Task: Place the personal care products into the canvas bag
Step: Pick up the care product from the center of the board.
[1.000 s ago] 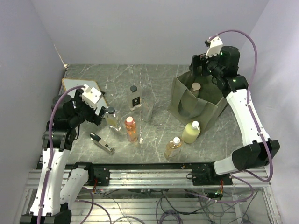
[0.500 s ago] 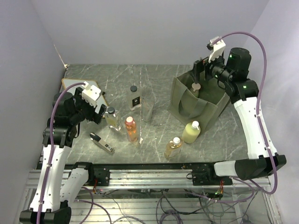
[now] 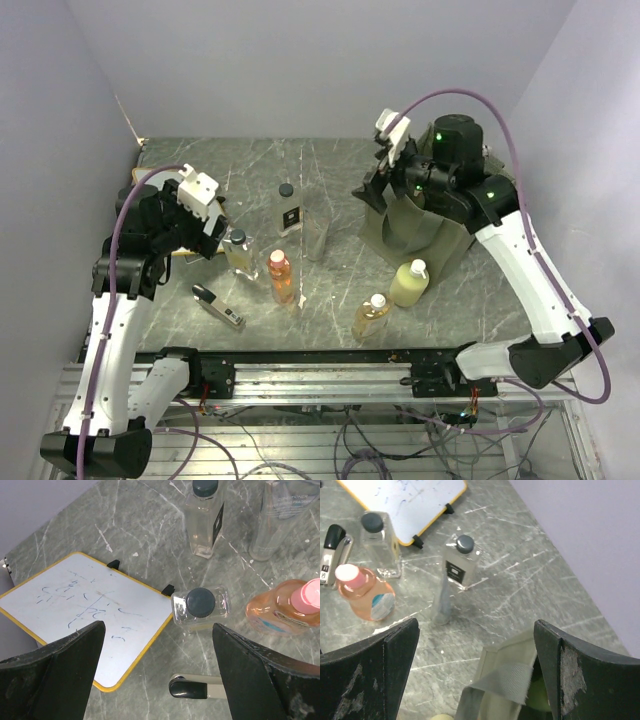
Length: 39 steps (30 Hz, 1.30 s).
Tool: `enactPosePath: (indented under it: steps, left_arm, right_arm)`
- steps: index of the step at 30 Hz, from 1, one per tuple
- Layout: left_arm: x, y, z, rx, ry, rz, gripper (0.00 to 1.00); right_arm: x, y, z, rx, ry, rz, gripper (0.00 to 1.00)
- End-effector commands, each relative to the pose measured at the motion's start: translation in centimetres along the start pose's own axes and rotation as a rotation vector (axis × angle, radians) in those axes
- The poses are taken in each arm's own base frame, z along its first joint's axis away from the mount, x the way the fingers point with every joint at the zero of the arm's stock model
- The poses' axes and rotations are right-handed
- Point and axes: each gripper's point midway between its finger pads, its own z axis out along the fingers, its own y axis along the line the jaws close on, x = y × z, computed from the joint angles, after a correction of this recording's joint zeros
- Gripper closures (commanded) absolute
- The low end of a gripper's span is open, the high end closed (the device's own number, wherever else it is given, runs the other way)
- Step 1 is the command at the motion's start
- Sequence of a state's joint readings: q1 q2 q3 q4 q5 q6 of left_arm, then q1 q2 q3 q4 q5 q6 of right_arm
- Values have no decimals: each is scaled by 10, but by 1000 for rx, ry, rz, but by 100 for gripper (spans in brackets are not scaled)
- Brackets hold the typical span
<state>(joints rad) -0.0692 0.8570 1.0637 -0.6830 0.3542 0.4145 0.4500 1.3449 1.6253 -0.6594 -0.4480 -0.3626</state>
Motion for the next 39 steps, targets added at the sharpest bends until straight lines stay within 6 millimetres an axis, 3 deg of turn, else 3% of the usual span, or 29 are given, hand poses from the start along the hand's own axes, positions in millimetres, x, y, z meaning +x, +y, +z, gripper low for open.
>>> enactPosePath:
  steps: [1, 6, 12, 22, 32, 39]
  left_arm:
    - [-7, 8, 1, -48, -30, -5, 1]
    - [-7, 16, 5, -94, -39, -34, 1]
    - [-4, 31, -4, -205, -44, -52, 1]
    - [2, 54, -16, -345, -34, -112, 1]
    - [-3, 57, -24, -359, -63, -129, 1]
    - [-3, 53, -23, -340, -68, -121, 1]
  right_arm:
    - [-4, 29, 14, -54, 6, -140, 3]
    - [8, 66, 39, -151, 42, -215, 3]
    - [28, 99, 64, -225, 85, -240, 4]
    - [41, 194, 100, -485, 78, -271, 4]
    - [56, 213, 136, -542, 93, -218, 6]
    - [65, 227, 146, -615, 105, -189, 17]
